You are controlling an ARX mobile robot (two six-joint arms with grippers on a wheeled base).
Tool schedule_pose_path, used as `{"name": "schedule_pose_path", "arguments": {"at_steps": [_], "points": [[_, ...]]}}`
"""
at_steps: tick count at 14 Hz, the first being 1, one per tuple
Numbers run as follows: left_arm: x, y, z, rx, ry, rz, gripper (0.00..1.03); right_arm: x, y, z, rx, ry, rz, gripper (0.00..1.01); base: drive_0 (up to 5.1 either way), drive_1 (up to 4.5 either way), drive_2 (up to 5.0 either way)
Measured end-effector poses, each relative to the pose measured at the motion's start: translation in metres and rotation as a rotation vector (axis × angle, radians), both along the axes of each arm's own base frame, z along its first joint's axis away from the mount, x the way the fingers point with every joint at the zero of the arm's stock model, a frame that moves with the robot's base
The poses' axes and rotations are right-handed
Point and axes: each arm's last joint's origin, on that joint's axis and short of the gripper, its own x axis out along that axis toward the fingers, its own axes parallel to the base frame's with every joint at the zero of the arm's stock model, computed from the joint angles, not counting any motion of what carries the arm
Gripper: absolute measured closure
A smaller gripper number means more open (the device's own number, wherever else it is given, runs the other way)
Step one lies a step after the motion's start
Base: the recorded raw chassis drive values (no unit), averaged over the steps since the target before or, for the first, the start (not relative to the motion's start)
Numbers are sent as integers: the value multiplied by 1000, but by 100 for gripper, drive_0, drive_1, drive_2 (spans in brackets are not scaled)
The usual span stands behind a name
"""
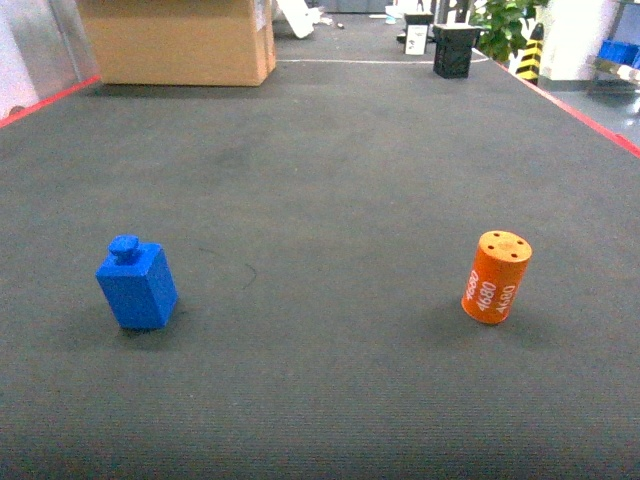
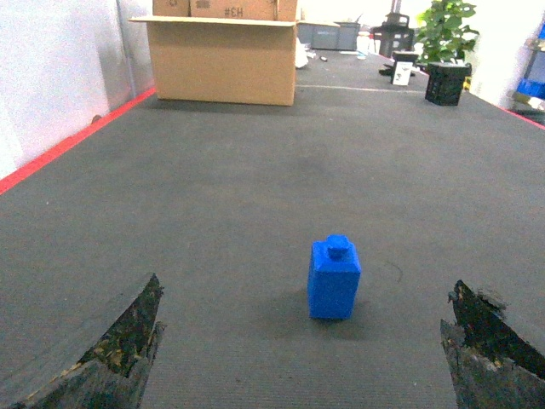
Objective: Sort blue parts and orange caps into right shelf containers
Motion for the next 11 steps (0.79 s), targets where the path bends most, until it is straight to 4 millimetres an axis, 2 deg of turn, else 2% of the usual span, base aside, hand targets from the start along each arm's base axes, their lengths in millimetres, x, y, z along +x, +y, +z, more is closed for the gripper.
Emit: {"name": "schedule_pose_path", "arguments": {"at_steps": [11], "points": [[0,0,0,0,3,0,5,0,0,0,0,0,0,3,0,0,0]]}}
